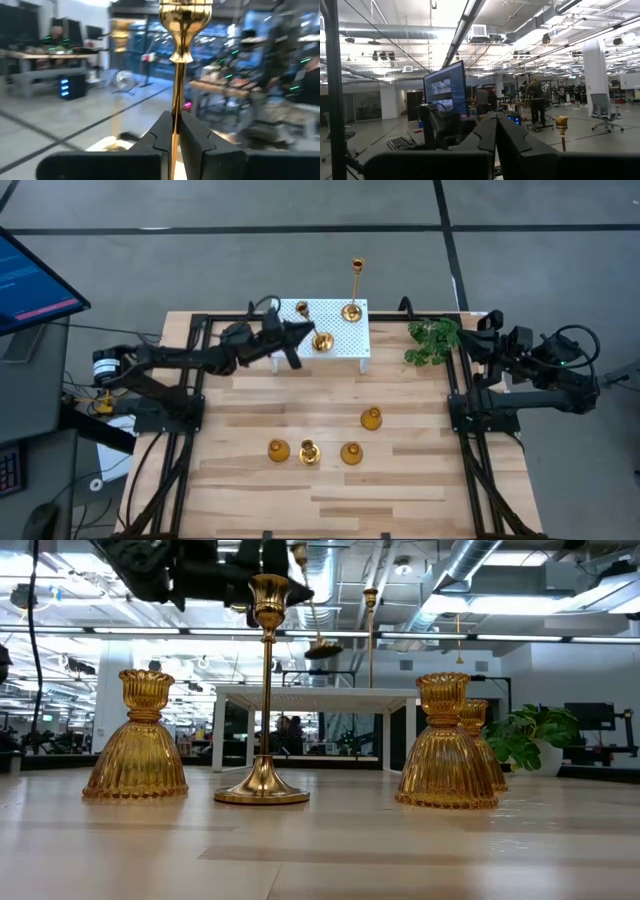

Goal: Pick & Place candle stick holders
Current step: Put the medium gold candle holder on the shelf, then put the small gold candle holder on the shelf

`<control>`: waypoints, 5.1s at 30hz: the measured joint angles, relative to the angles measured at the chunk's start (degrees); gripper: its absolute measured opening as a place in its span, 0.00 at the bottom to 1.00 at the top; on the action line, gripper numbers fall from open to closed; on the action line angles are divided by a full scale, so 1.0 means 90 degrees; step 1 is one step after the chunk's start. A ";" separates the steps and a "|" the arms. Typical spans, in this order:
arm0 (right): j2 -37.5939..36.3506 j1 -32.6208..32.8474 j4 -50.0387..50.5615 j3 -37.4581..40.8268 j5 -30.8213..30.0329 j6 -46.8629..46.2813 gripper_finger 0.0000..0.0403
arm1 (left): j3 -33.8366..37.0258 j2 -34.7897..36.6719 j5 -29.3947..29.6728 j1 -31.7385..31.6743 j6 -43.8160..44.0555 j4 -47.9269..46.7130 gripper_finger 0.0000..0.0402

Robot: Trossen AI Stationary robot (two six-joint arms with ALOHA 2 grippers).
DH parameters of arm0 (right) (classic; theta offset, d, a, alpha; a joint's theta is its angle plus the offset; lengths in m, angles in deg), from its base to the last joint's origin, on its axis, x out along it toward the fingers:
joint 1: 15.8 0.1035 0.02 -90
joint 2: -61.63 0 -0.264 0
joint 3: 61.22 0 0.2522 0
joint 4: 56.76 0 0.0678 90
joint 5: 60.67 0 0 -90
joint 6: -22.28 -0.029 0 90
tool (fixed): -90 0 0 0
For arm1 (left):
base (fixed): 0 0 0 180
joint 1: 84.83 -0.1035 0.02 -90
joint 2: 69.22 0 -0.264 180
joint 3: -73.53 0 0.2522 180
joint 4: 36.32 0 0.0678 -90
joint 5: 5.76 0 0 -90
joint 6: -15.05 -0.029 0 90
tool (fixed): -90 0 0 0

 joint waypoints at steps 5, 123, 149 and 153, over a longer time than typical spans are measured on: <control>0.0000 -0.0002 0.0000 0.0000 -0.0002 0.0000 0.00 | -0.0253 -0.0159 -0.0065 -0.0798 -0.0039 -0.0195 0.04; 0.0000 0.0001 -0.0549 0.0000 -0.0165 -0.0015 0.00 | -0.1361 -0.1877 -0.1174 -0.1853 -0.0707 -0.1326 0.36; 0.0000 0.0001 -0.0551 0.0000 -0.0163 0.0003 0.00 | -0.1373 -0.0697 -0.0506 -0.1793 -0.1842 -0.3111 0.59; 0.0000 0.0001 -0.0549 0.0000 -0.0163 0.0003 0.00 | -0.1373 -0.0051 0.0012 -0.1708 -0.1967 -0.3738 0.59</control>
